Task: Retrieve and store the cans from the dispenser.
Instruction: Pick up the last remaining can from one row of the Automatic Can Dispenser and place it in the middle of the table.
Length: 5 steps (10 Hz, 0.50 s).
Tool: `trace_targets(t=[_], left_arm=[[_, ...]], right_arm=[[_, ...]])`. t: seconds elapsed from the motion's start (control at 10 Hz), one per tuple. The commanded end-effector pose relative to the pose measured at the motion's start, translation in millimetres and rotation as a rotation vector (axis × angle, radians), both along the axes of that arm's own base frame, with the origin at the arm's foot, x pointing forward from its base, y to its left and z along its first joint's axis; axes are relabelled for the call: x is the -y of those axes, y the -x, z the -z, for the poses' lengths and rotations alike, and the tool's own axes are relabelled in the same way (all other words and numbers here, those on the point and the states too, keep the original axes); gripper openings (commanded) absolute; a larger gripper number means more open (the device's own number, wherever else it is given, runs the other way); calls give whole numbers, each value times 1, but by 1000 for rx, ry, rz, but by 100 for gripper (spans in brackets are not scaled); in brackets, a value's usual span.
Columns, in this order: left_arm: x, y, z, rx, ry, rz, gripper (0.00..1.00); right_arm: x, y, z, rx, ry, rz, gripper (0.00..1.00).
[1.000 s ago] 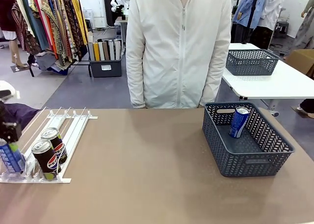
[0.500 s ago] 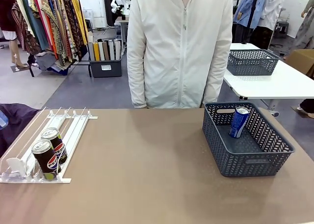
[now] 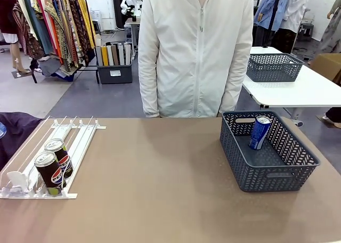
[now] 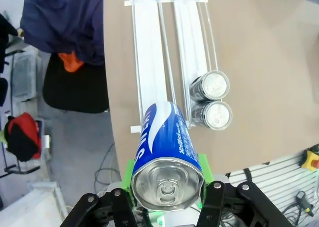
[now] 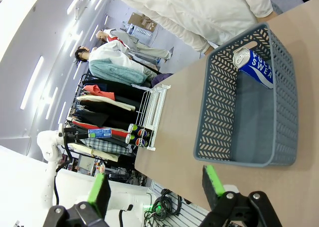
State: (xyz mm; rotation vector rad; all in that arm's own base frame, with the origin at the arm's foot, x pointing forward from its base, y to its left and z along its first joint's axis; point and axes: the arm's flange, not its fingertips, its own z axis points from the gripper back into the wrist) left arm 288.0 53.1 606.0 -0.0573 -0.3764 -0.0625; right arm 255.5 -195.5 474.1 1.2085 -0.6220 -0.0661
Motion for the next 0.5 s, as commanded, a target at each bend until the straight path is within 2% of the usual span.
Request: trace_targets(t=[0.0, 0.1, 0.2, 0.3, 0.4], left_arm=[[2, -2, -6, 8, -19, 1, 0], [0, 0, 0, 0, 0, 0, 0], [12, -13, 0, 14, 7, -51, 0], [34, -34, -5, 28, 3, -59, 0], [69, -60, -12, 47, 11, -10, 0]], right_arm=[[0, -3, -3, 32, -14, 6, 100], [0, -3, -3, 32, -14, 6, 100], [0, -3, -3, 32, -14, 6, 100], [0, -3, -3, 32, -14, 6, 100], [0, -3, -3, 32, -14, 6, 100]])
